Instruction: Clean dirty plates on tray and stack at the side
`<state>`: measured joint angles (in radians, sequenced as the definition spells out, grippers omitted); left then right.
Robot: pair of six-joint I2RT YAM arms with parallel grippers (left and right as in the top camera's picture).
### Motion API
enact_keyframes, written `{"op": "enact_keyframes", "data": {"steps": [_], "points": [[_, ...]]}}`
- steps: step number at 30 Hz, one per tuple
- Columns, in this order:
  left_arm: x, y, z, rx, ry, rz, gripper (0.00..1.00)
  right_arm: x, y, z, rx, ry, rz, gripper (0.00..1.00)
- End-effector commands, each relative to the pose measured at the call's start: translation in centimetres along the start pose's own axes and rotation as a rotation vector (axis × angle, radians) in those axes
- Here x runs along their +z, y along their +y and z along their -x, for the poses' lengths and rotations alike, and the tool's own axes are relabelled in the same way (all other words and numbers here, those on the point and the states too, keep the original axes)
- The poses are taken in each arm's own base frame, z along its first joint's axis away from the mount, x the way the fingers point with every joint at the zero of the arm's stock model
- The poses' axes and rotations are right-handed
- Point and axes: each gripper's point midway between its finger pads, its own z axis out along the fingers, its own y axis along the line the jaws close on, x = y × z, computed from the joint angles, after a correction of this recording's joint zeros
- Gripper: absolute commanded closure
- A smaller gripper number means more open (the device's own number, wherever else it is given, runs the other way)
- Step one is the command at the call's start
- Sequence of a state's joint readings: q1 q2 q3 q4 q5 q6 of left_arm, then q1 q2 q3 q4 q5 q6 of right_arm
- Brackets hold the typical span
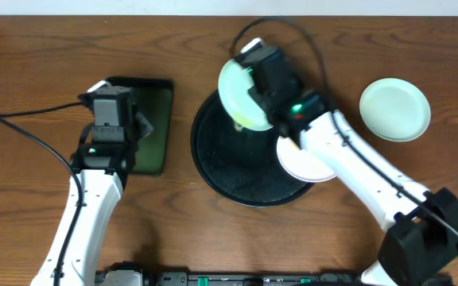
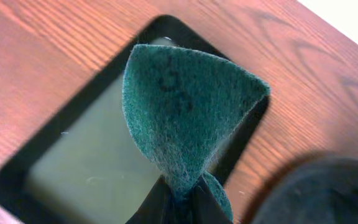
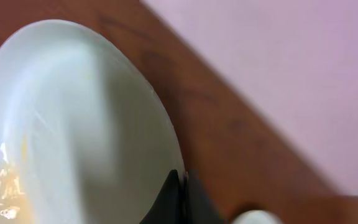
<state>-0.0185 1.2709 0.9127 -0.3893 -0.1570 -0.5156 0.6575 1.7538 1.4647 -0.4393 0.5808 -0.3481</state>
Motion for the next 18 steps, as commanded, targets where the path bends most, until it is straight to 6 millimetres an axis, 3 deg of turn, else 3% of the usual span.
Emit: {"op": "enact_keyframes", "data": {"steps": [1,9,18], "points": [[0.2,1.3,0.7,0.011,-0.021,0.048,0.93,-2.6,-3.1,1.1,-0.211,0.04,-0.27,0.99],[0.3,1.9,0.4,0.007,-0.01,0.063,0.93,-6.1,-1.6,4.5,-0.434,-0.005,-0.383,0.99],[0.4,2.1,0.1,0.006,-0.002,0.067,0.93,-6.2,-1.4,4.8,-0.388,-0.028,-0.378,0.99]]}}
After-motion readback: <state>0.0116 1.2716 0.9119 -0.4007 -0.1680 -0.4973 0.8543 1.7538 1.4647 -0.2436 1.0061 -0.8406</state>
